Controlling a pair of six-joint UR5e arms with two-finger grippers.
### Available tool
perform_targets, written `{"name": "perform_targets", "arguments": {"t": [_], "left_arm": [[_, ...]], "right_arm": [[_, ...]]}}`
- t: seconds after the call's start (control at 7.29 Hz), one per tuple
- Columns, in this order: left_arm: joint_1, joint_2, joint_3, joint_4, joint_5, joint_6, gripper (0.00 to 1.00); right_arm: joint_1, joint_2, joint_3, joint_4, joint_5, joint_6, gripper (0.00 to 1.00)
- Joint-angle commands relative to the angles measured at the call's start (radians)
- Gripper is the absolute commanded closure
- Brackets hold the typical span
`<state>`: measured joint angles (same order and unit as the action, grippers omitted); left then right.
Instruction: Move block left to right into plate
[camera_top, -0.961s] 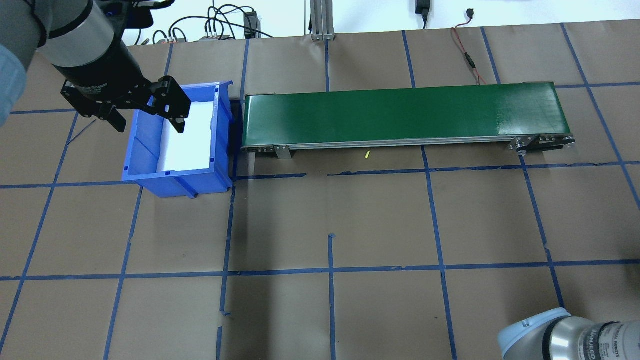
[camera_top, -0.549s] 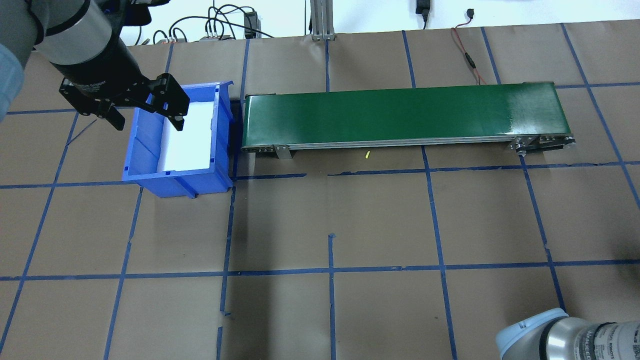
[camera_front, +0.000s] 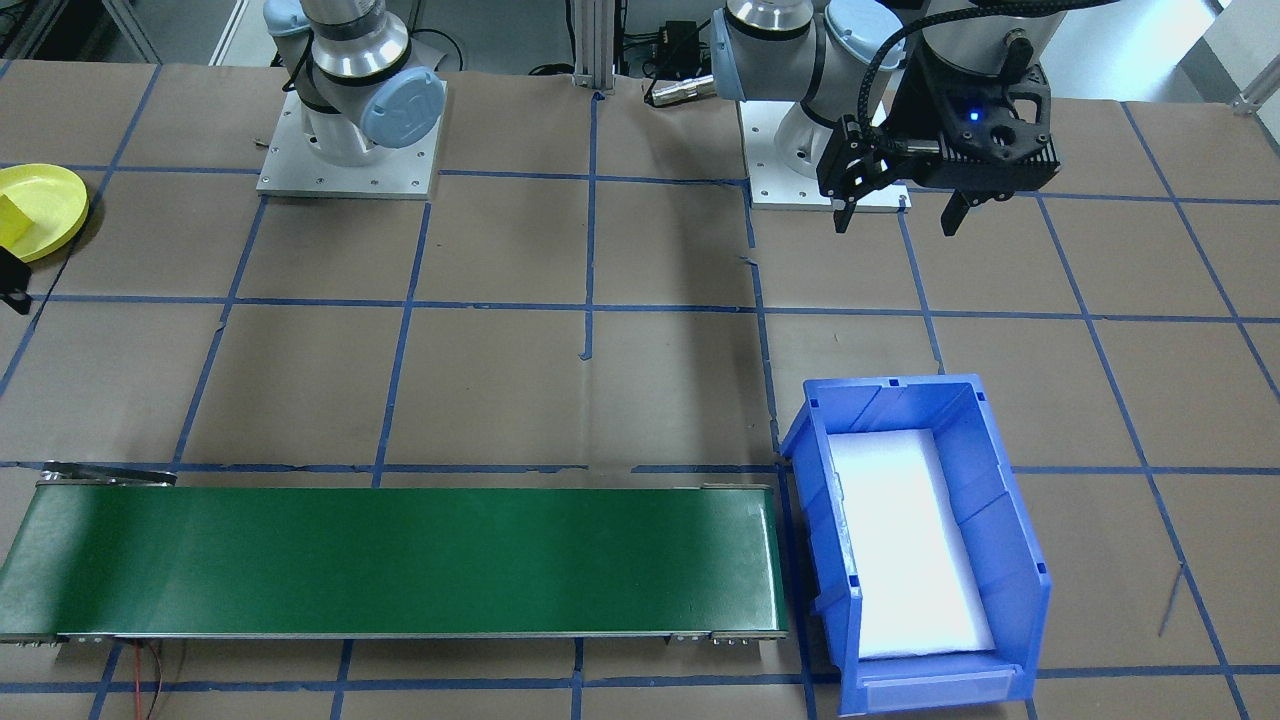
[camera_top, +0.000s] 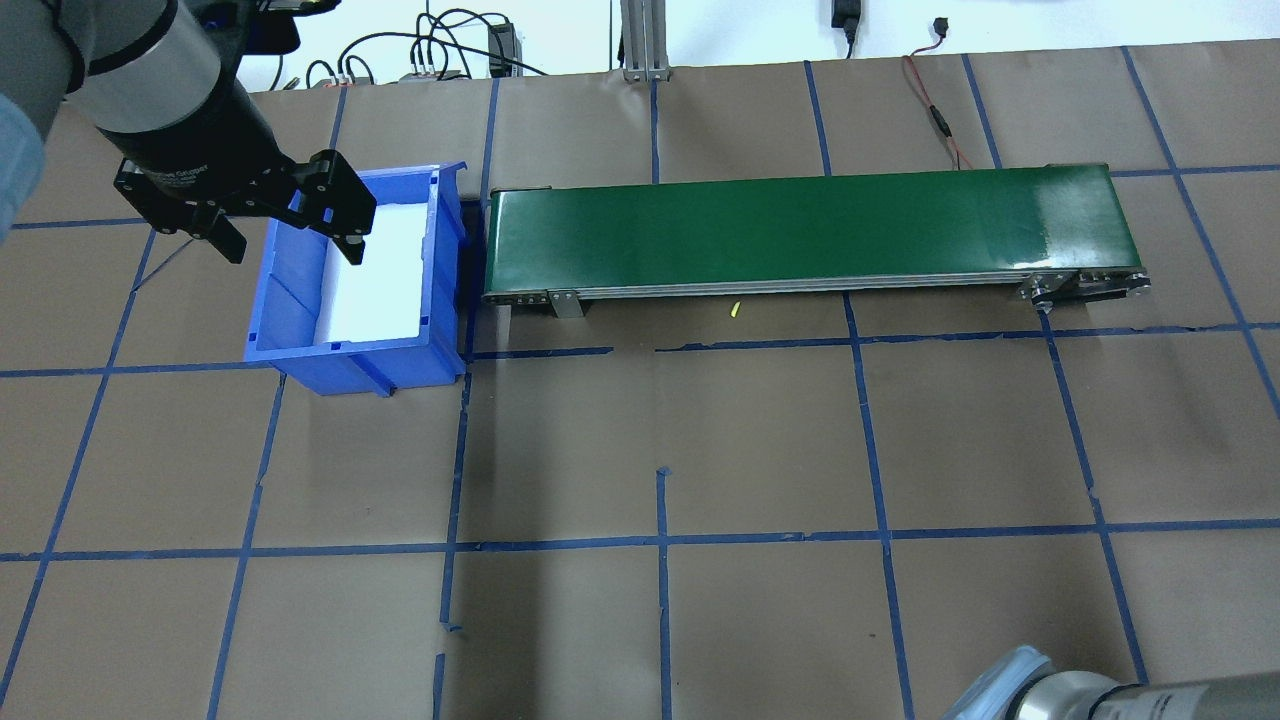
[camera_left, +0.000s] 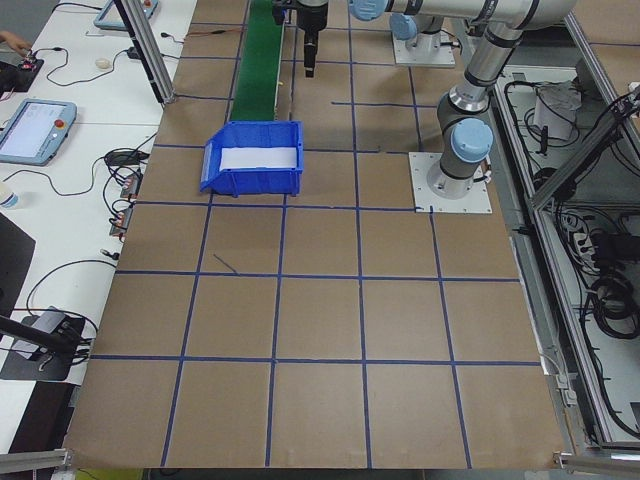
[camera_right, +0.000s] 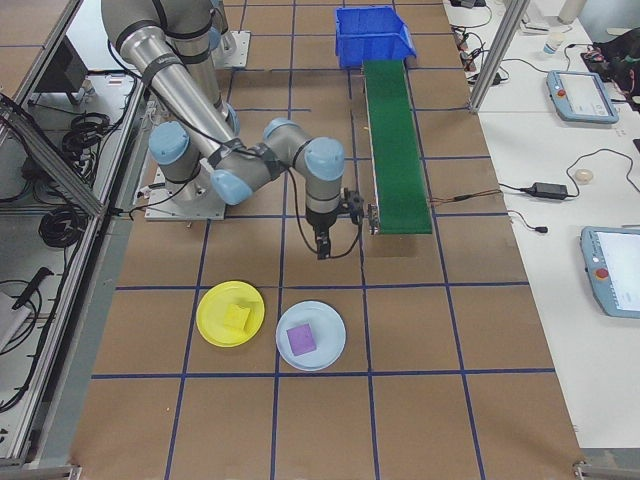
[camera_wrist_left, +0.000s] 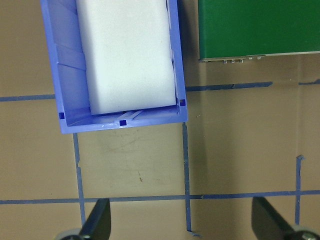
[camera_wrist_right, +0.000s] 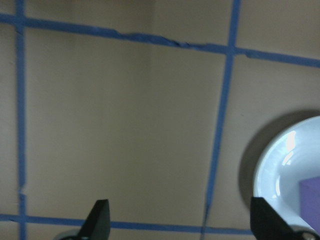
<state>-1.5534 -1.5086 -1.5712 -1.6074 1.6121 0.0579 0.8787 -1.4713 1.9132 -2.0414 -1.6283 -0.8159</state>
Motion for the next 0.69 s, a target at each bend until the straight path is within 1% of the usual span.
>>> {"name": "perform_targets", "arguments": {"t": [0.0,0.14,0.27,0.41,0.55], "left_arm": [[0.007,0.001,-0.001,-0.003,0.002,0.002,0.0],[0.007,0.001,-0.003,-0.002,-0.001,0.002,0.0],[0.0,-0.008,-0.004,-0.002,-0.014,0.002,0.0],[0.002,-0.009,-0.006,0.0,-0.014,0.002,0.0],[0.006,-0.007,-0.004,0.0,-0.009,0.002,0.0]], "right_arm": [[0.338,-0.068,-0.032,0.119,0.022,0.395,0.0],[0.459,-0.116,-0.052,0.194,0.019,0.611,0.0],[0.582,-0.115,-0.089,0.225,0.03,0.812,0.0],[0.696,-0.109,-0.121,0.225,0.033,0.99,0.0],[0.759,-0.089,-0.15,0.227,0.063,1.124,0.0]]}}
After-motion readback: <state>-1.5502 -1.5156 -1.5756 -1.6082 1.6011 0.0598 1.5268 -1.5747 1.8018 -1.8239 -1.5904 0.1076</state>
